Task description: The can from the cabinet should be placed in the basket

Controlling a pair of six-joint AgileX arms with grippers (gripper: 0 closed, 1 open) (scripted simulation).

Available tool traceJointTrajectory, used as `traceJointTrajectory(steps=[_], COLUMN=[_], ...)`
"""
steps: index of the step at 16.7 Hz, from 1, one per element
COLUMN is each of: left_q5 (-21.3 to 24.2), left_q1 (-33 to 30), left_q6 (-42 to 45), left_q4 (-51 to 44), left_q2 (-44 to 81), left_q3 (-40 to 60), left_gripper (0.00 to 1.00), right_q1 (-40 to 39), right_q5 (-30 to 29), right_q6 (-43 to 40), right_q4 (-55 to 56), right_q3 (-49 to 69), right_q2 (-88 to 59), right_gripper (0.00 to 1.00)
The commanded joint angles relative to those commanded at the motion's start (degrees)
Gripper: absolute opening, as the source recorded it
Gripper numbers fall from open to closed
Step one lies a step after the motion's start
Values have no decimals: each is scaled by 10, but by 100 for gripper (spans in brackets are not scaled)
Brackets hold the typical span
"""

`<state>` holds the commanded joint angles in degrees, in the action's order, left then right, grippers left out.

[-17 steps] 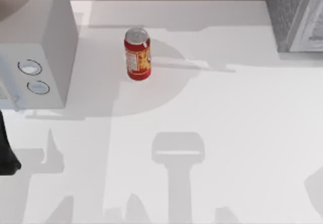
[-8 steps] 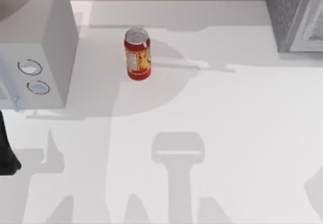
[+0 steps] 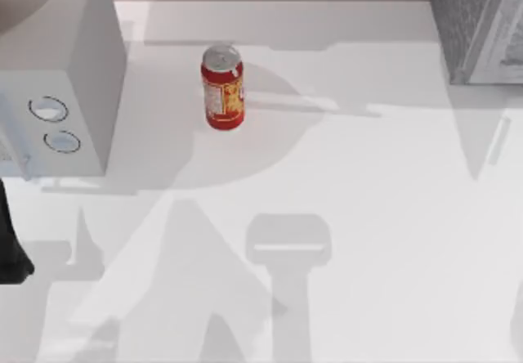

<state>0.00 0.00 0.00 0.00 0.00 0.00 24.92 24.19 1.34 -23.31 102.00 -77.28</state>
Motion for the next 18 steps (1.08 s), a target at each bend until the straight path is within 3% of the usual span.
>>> traceJointTrajectory(steps=[6,9,12,18], left_q5=[0,0,0,0], left_q1=[0,0,0,0], left_q6=[0,0,0,0], left_q4=[0,0,0,0], left_q2=[0,0,0,0], left_q3=[0,0,0,0], left_gripper=[100,100,100,100], right_q1=[-311,-427,-491,-489], right_q5=[-311,-427,-490,-512], right_q6=[0,-1,-2,-9], right_q4=[-7,-12,-16,-21], right_q3=[-7,-19,-30,-28], right_q2=[18,27,31,45], right_gripper=[100,100,100,100])
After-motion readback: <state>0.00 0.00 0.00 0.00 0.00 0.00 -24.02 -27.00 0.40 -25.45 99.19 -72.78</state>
